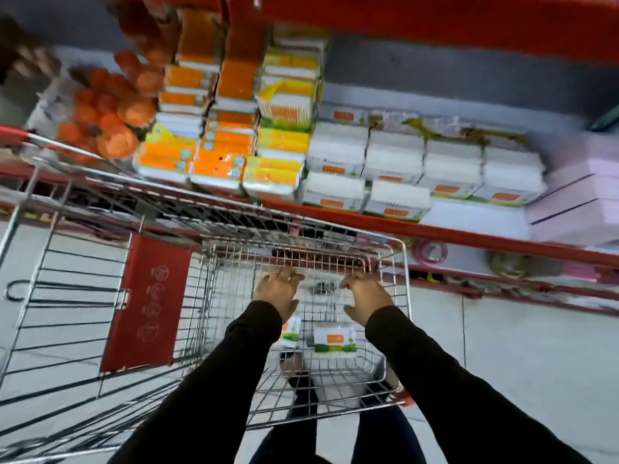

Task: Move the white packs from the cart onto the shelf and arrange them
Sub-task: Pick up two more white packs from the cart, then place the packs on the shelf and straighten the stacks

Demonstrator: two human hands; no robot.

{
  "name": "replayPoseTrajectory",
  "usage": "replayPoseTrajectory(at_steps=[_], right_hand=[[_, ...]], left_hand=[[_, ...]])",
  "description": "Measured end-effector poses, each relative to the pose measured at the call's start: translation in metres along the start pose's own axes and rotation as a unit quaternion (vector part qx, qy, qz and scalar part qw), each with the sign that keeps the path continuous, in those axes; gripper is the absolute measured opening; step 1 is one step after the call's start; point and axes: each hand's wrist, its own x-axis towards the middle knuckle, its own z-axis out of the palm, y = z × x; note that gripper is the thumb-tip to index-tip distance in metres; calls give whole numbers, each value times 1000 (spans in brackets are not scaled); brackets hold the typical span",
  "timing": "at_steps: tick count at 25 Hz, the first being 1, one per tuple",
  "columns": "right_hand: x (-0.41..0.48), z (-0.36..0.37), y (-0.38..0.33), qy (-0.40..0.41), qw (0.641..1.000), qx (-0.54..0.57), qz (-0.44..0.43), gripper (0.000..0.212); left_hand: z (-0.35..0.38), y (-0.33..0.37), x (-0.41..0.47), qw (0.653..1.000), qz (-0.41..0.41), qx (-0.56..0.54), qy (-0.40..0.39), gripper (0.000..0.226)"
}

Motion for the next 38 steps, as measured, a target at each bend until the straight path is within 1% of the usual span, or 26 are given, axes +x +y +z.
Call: replayPoseTrajectory(at_steps=[4,6,7,10,12,14,16,17,18,20,21,22,25,31,36,38], right_hand=[[28,72,8,-110,991,-71,-1,51],[41,102,13,-146,985,-92,-2,56],[44,114,17,-158,982,-100,-5,57],[49,136,26,-154,984,-84,-8,58],[46,135,28,-150,986,-71,-20,58],[44,132,28,-172,983,-65,-22,52],[40,125,27,-189,979,-69,-16,43],[36,121,25,-188,980,-69,-13,44],[31,116,23,-179,982,-66,-9,50],[21,104,18,-141,988,-58,0,62],[16,95,14,-121,991,-57,2,61],[10,85,11,-102,993,-57,3,57],[-16,41,2,-58,997,-46,2,47],[-72,-50,1,39,998,-32,-34,44],[-117,-118,35,127,990,-51,-36,40],[-128,-139,53,151,987,-54,-20,41]], left_hand=[[70,-18,17,992,-21,37,-122,66],[101,-23,30,982,-29,54,-178,71],[114,-24,34,979,-27,61,-192,72],[136,-22,42,983,-8,68,-173,63],[130,-21,41,985,3,63,-158,58],[124,-21,42,983,16,49,-178,61],[116,-21,36,976,9,27,-215,63],[113,-22,31,975,2,21,-219,60],[109,-22,25,978,-7,15,-206,59],[100,-19,13,988,-34,-2,-151,66],[91,-16,8,991,-44,-7,-123,70],[81,-14,3,994,-50,-7,-100,67],[36,-3,-13,997,-60,0,-49,47],[-48,33,-53,995,-98,-9,19,52],[-100,85,-71,994,-73,17,83,43],[-115,107,-70,993,-65,17,99,43]])
